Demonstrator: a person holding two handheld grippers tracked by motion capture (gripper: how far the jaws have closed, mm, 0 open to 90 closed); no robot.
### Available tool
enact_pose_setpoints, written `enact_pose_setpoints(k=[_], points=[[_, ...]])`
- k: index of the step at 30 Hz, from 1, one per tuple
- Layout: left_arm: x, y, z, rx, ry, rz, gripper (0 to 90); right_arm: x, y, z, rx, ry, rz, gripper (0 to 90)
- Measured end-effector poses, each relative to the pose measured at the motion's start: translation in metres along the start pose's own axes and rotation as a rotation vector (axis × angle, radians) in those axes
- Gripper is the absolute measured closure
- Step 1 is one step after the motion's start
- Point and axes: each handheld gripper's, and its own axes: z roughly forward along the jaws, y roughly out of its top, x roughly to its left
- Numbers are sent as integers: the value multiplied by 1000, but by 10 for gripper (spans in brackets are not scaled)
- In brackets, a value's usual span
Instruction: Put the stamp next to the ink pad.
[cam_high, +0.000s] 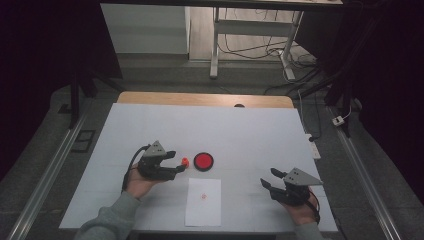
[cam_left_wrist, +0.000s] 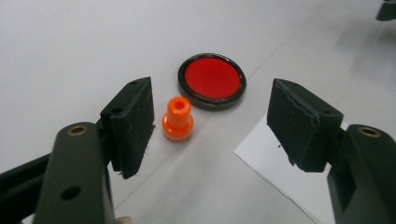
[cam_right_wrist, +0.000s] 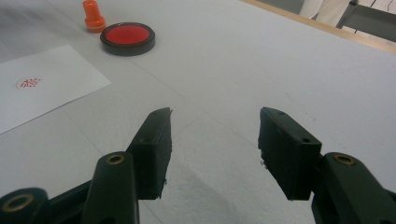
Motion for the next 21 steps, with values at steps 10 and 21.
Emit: enact_pose_setpoints(k=[10,21], points=[[-7,-24,-37,-16,-10,-14,309,-3,-2,2,15,11,-5,416],[0,-57,-70,-27,29,-43,298,-8,-5,-3,14,4,-6,403]])
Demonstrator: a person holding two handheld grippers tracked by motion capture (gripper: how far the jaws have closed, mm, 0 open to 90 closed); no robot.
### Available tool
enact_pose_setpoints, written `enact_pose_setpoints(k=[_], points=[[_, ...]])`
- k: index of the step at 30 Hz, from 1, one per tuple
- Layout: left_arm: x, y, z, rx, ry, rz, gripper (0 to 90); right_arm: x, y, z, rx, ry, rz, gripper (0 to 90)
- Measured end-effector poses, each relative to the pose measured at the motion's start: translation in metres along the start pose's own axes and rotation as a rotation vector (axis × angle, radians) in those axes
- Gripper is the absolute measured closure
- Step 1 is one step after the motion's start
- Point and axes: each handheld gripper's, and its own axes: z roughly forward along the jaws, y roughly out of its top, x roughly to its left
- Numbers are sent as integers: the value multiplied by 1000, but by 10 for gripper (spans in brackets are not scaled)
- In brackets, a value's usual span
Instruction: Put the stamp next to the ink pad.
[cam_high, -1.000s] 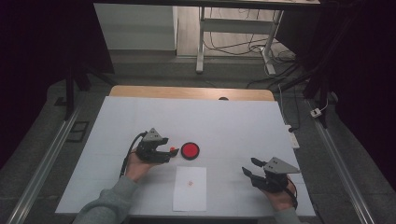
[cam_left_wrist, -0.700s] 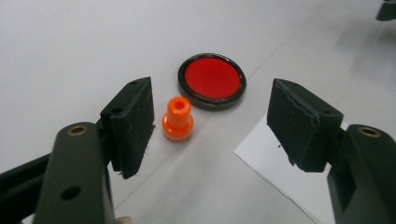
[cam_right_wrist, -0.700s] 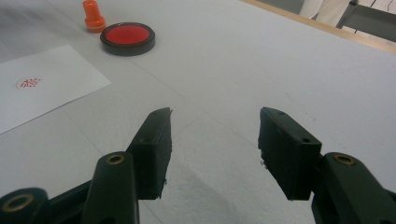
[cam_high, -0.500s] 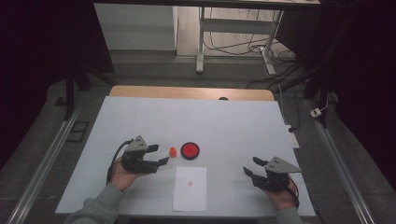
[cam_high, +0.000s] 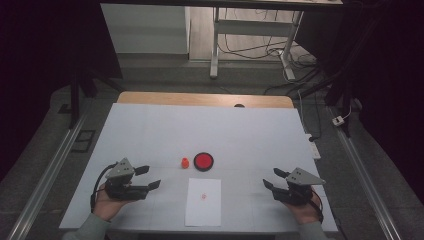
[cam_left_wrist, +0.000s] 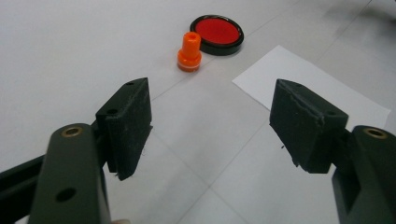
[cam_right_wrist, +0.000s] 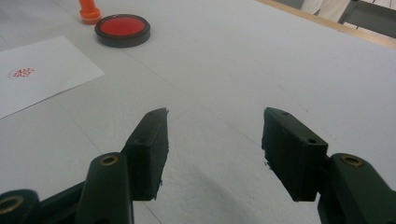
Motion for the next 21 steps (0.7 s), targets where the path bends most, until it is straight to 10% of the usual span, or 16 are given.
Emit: enact_pose_setpoints(k=[21], points=[[5,-11,-5,-3,10,-9,300,-2,-3,-5,2,5,-12,408]])
